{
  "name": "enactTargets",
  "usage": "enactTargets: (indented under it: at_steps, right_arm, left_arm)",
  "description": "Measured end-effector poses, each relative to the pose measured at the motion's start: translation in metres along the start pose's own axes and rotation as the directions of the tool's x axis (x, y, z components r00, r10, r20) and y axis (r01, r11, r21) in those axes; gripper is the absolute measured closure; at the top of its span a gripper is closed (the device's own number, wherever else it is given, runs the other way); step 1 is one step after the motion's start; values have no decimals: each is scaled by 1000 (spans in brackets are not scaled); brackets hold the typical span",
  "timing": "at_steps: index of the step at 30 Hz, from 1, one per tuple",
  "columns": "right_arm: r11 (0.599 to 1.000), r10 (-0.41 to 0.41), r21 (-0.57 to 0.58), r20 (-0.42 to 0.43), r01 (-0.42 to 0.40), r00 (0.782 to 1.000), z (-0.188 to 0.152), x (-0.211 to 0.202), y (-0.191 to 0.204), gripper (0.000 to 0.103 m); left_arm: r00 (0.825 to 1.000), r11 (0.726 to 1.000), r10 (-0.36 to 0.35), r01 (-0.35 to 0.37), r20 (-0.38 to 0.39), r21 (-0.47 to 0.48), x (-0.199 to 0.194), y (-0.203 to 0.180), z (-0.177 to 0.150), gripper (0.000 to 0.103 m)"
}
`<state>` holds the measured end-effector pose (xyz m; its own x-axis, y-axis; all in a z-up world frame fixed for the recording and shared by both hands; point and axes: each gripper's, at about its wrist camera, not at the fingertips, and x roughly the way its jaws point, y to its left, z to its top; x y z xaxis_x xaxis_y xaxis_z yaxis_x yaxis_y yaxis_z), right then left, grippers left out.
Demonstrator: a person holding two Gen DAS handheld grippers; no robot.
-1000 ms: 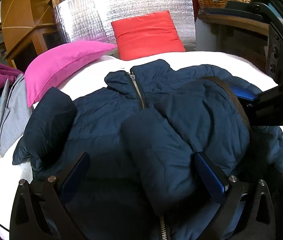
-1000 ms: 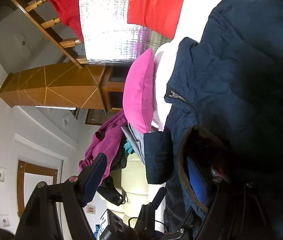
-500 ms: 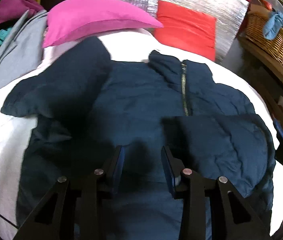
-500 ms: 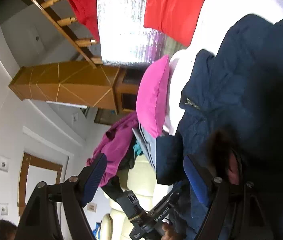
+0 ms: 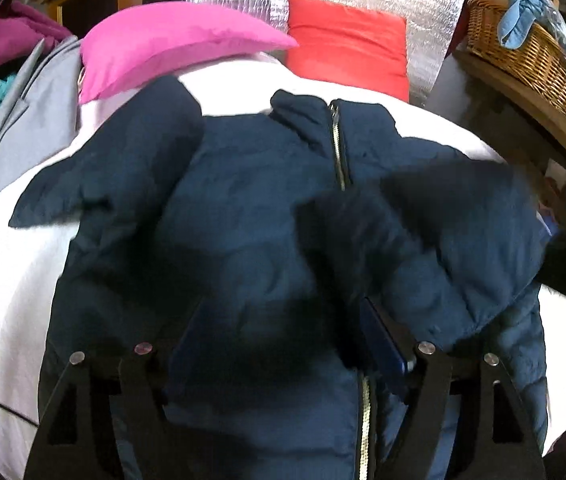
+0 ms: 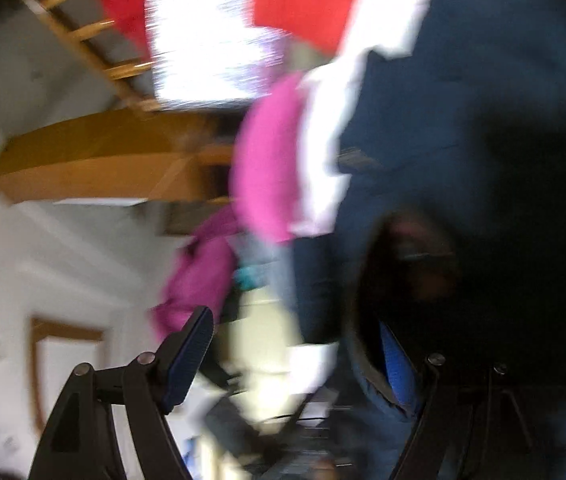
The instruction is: Fold large clothes
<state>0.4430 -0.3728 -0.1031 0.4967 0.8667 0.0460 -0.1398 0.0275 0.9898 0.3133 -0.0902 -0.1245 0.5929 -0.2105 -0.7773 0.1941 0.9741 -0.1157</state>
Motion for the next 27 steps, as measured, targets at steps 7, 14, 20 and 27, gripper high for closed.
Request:
enactTargets:
  at_steps: [7, 14, 20, 27]
  right_arm:
    - [979, 74, -181, -124, -96, 990, -30, 35, 46, 13]
    - [988, 87, -120, -109, -100, 990, -37, 34, 33, 13]
    - [983, -9, -181, 101, 27, 995, -24, -26, 41, 13]
    - [865, -487, 150, 482, 479, 728, -3, -160, 0, 18]
  left_arm:
    - [999, 1000, 12, -12, 42, -2, -21, 5, -16, 23]
    - [997, 1000, 26, -25, 69, -5, -22, -15, -12, 21]
    - [998, 997, 49, -47, 36, -63, -14, -4, -11, 21]
    - [993, 996, -25, 15, 113, 86, -24, -43, -7, 20]
